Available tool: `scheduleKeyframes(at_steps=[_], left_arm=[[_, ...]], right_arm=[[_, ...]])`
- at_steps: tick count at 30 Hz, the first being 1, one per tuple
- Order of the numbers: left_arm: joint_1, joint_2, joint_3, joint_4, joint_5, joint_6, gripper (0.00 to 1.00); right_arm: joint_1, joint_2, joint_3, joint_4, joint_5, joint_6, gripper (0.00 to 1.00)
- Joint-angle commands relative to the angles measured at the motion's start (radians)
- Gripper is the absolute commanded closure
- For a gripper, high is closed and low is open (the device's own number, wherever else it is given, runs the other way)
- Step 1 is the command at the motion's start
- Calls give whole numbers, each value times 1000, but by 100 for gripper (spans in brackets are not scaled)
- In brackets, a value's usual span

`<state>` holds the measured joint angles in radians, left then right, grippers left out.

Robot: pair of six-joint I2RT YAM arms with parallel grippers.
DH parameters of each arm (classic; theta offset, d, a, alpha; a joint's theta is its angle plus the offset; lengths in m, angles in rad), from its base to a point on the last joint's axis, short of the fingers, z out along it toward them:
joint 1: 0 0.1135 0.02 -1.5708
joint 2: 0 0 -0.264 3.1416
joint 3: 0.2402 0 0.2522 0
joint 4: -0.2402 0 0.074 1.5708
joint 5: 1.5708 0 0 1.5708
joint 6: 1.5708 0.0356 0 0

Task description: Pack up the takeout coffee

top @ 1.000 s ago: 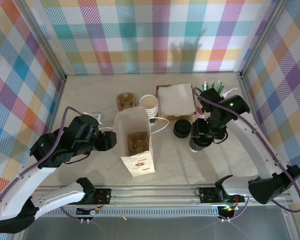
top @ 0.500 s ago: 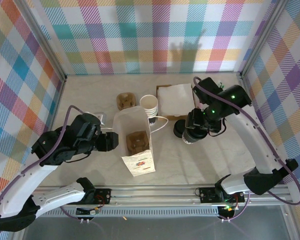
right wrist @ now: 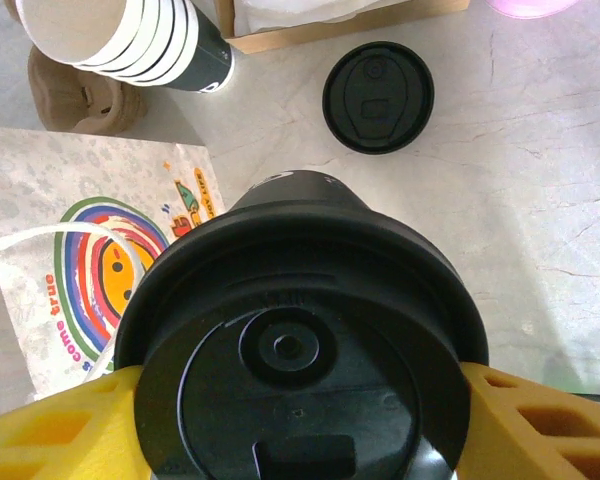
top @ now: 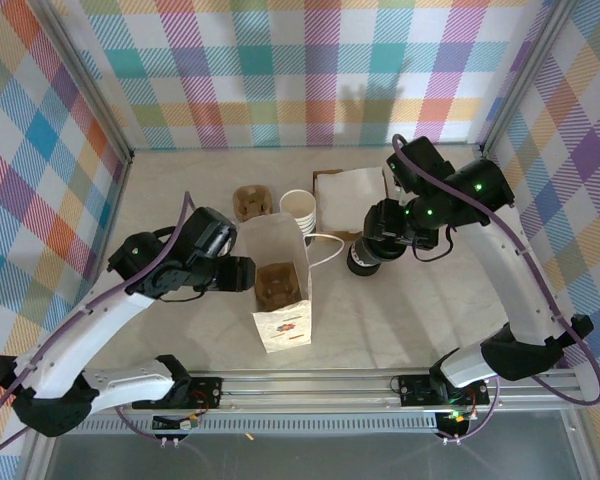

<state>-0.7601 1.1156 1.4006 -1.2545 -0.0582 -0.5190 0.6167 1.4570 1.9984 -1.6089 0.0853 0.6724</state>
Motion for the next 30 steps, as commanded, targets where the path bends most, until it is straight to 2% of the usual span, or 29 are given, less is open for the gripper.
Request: scheduleKeyframes(at_steps=[1, 8, 17, 20, 23, 30], left_arm=[[41, 41, 73, -26, 31, 30, 46], [120, 110, 143, -54, 83, 26, 61], [156, 134, 157, -77, 132, 43, 68], [156, 171, 181, -90, 160, 83, 81], [156, 225, 247, -162, 158, 130, 100], [156, 284, 420, -352, 37, 211, 100]], right_arm=[[6, 21, 52, -177, -52, -19, 58], [6, 61, 122, -177, -67, -14, 57], [6, 60, 127, -176, -73, 4, 58], [6, 63, 156, -175, -70, 3, 58], [6, 63, 186, -176, -59, -5, 58], [6, 91, 292, -176, -91, -15, 59]])
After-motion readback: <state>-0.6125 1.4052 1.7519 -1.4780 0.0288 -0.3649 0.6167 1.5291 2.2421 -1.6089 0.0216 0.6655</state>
